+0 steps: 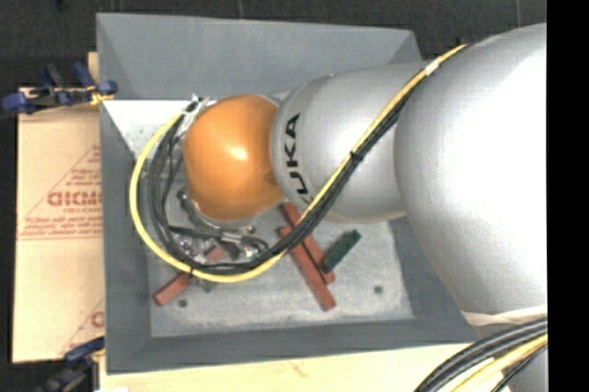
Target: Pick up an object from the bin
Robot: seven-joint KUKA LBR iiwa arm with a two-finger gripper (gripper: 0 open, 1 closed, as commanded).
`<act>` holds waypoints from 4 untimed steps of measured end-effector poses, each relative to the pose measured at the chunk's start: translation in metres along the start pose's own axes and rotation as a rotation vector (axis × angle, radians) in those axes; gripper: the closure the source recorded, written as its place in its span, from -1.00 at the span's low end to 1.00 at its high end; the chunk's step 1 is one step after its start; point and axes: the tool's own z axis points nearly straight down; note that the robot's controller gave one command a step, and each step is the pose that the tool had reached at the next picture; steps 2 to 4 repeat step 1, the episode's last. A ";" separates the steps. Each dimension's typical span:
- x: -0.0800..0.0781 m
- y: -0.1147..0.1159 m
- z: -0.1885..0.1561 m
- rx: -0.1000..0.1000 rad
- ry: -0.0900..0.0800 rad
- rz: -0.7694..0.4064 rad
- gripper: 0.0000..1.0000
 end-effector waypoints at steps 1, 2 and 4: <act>-0.001 0.000 -0.018 0.002 -0.007 0.001 1.00; -0.001 0.000 -0.018 0.002 -0.007 0.001 1.00; -0.001 0.000 -0.018 0.002 -0.007 0.001 1.00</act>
Offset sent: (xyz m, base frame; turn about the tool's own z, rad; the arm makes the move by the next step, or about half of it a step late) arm 0.0002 0.0000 0.0268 0.0000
